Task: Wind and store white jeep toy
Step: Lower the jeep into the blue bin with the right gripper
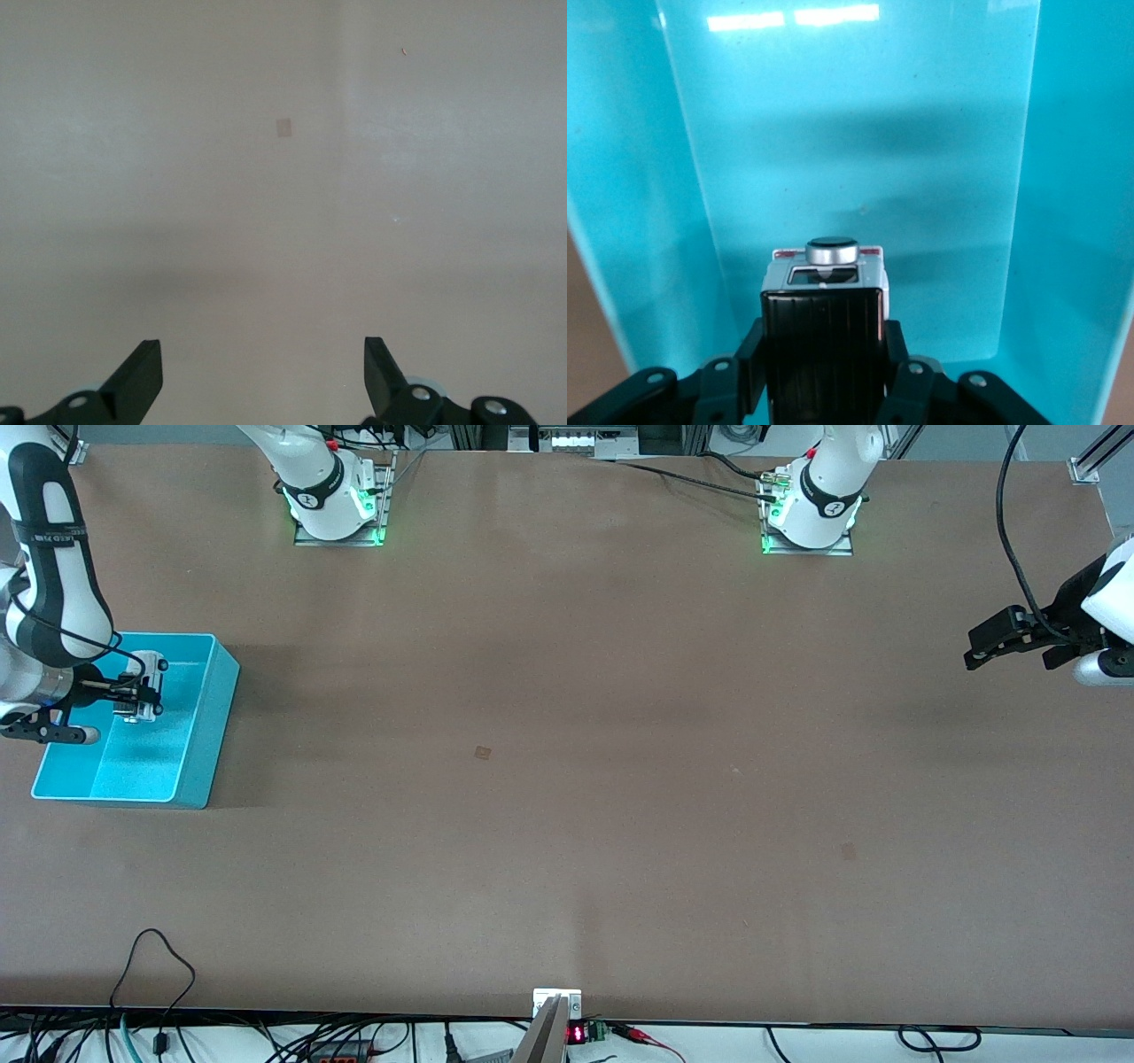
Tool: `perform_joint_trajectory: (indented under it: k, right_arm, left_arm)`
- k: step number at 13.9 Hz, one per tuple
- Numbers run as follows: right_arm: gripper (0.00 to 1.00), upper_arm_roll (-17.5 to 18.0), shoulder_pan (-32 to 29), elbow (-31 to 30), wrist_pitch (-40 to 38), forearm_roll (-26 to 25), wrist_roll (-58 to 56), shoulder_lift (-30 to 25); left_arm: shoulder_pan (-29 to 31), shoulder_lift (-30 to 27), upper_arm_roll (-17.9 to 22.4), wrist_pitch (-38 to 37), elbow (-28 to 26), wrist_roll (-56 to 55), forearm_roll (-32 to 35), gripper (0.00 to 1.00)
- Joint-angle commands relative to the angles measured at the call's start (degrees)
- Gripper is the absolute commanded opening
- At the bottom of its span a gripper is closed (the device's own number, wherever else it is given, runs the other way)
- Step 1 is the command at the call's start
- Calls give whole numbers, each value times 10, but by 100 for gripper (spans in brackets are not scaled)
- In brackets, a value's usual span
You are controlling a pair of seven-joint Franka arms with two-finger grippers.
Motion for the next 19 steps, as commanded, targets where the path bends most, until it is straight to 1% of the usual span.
perform_joint_trajectory:
  k: [1,7,8,12,15,19]
  right_arm:
    - [0,5,-14,19,19,-5,-20,29]
    - [1,7,-19,19,56,-1,-22,61]
    - [4,7,-19,19,56,0,-22,64]
    - [4,8,-19,19,63,1,-21,71]
    - [6,9,-21,19,74,2,-20,81]
    - [6,10,-21,19,77,2,-20,85]
  left_arm:
    - [-1,-3,1,-3,-4,12,-12,100]
    - [-1,-3,1,-3,-7,12,-12,100]
    - [-1,-3,1,-3,-7,12,-12,100]
    - [-1,-3,1,-3,-7,12,-12,100]
    - [-1,-3,1,-3,-6,12,-12,100]
    - [0,-3,1,-1,-3,14,-7,100]
